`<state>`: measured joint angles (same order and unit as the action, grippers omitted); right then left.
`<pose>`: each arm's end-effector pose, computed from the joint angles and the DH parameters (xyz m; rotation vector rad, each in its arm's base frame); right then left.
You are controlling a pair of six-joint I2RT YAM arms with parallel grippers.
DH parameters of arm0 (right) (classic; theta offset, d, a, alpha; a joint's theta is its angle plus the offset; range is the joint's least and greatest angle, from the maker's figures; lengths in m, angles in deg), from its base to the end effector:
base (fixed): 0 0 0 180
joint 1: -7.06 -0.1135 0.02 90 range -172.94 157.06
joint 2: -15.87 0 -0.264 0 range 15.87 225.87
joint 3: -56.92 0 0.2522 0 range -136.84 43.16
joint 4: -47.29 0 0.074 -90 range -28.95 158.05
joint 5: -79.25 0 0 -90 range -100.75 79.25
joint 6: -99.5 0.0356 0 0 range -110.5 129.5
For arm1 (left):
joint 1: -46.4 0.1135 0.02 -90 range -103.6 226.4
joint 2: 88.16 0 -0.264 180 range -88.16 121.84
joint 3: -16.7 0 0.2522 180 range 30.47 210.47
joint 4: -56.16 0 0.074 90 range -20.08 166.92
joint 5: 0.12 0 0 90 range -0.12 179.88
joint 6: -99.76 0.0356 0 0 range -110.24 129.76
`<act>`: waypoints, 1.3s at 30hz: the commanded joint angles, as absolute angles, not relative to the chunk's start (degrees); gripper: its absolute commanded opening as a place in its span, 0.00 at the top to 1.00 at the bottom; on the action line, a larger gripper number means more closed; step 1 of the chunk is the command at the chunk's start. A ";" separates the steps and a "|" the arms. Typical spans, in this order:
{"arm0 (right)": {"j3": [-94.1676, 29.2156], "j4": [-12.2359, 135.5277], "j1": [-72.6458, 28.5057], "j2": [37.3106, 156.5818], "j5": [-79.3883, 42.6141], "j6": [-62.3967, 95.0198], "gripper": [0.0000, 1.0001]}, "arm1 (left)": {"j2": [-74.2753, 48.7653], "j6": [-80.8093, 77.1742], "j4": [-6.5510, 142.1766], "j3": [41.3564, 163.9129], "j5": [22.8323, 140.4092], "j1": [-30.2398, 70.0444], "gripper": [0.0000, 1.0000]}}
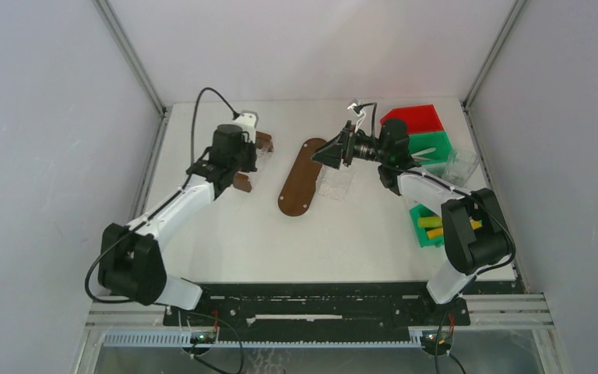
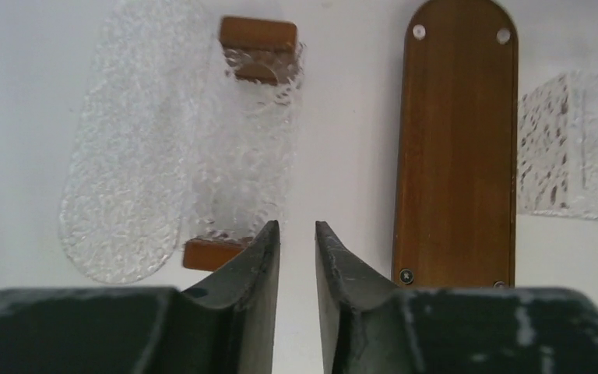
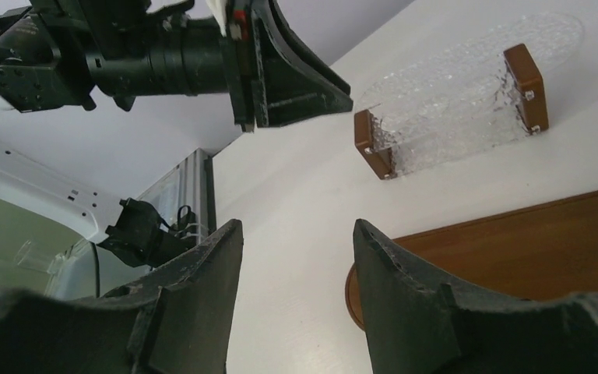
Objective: Prepare toiletry sets of a toothbrush and toothpaste on the tray
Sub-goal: Place the toothpaste holder at the center of the board, then move the toothpaste holder to the center of the board.
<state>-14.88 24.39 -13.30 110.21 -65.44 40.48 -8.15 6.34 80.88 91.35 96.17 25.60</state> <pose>0.3344 0.1551 0.2807 -0.6656 1.6325 1.4106 0.3005 -0.1100 0.2951 0.2509 2.0803 -0.1407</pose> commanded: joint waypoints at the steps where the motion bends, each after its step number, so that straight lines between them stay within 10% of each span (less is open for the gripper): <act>1: -17.07 26.93 -13.51 108.38 -63.38 36.23 0.38 | -3.02 8.58 81.98 95.25 98.99 22.01 0.78; 39: -19.07 29.85 -13.24 112.89 -61.86 34.28 0.38 | 25.58 9.24 92.30 117.32 96.97 27.26 0.83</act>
<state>-16.59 31.71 -13.28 112.83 -62.06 35.45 25.11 8.29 92.42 113.07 96.80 26.04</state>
